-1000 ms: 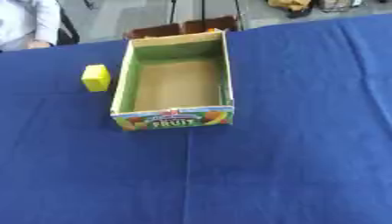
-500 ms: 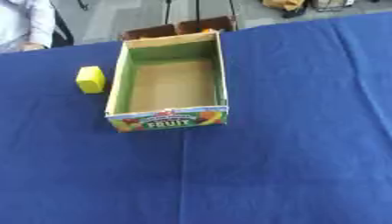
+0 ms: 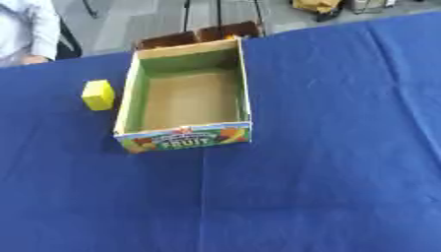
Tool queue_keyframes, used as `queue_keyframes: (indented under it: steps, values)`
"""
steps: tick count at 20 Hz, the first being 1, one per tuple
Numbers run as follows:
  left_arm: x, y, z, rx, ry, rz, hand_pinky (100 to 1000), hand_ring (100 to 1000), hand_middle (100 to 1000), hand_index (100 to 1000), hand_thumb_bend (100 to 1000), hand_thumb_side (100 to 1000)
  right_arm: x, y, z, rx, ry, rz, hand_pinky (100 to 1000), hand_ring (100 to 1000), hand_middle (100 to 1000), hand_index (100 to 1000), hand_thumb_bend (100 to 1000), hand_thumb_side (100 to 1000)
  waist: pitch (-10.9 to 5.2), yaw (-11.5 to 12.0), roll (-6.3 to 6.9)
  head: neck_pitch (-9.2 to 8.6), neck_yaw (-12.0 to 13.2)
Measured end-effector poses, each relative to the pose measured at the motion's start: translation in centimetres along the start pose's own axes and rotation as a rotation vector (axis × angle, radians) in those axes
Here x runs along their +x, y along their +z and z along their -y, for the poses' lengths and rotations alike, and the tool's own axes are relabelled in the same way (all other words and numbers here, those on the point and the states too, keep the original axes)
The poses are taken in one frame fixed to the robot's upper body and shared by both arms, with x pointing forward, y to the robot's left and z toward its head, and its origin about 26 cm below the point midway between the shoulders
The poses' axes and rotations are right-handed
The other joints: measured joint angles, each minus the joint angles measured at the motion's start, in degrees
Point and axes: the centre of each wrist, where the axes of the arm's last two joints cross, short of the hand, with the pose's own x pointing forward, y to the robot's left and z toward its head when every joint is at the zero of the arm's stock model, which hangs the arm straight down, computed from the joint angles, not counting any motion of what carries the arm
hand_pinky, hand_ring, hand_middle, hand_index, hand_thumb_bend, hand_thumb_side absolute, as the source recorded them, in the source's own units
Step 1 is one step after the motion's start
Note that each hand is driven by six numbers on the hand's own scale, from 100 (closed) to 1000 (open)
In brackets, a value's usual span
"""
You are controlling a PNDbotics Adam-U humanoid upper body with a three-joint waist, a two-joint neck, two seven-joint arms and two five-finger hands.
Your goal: Pick up objects on the table and place them in the box.
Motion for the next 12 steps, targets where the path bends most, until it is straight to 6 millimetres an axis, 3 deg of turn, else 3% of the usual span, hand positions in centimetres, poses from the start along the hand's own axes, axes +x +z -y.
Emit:
queue_keyframes:
  steps: [12]
  values:
    - [-2.9, -4.0, 1.1, -0.191, -0.009, -0.094, 838, 972, 990, 1000, 420, 872, 0.0, -0.2, -0.2, 0.024, -0.028, 0.014, 668, 780, 592, 794, 443, 808, 0.38, -2.6, 0.95, -1.93, 2.8]
